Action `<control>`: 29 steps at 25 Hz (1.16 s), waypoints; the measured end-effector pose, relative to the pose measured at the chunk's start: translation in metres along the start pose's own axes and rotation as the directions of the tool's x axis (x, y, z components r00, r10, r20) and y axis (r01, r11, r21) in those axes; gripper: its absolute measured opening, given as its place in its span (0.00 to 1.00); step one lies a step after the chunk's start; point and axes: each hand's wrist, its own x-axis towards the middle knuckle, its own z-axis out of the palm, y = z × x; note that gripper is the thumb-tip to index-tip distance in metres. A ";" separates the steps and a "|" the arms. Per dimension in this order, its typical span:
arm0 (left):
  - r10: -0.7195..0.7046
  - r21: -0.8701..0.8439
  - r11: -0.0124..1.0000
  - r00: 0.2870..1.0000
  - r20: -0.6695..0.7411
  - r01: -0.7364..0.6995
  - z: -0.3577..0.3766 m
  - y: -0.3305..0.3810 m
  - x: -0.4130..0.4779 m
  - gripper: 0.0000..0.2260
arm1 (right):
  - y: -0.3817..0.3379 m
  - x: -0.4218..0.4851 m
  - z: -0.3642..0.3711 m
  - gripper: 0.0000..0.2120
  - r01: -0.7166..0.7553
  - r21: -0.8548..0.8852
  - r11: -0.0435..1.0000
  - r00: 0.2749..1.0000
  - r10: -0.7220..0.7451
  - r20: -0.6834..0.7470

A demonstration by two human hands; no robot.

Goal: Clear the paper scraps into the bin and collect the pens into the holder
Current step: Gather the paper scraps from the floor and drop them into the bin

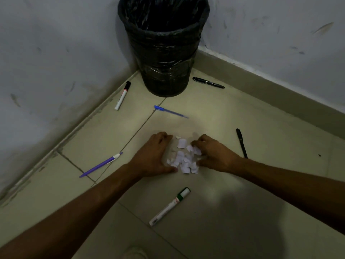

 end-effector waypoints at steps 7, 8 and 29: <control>0.024 -0.011 1.000 0.997 0.071 -0.023 -0.015 0.000 0.014 0.43 | -0.014 -0.010 -0.011 0.59 -0.200 -0.098 0.975 0.979 0.203 0.023; -0.062 0.071 0.996 0.989 0.133 0.052 -0.020 -0.005 0.014 0.45 | -0.019 -0.015 -0.007 0.61 -0.218 -0.162 0.962 0.972 0.229 0.047; 0.002 -0.118 0.993 0.999 -0.041 -0.007 0.011 0.014 0.037 0.16 | -0.035 0.029 0.020 0.17 -0.070 0.141 0.988 0.977 0.096 -0.191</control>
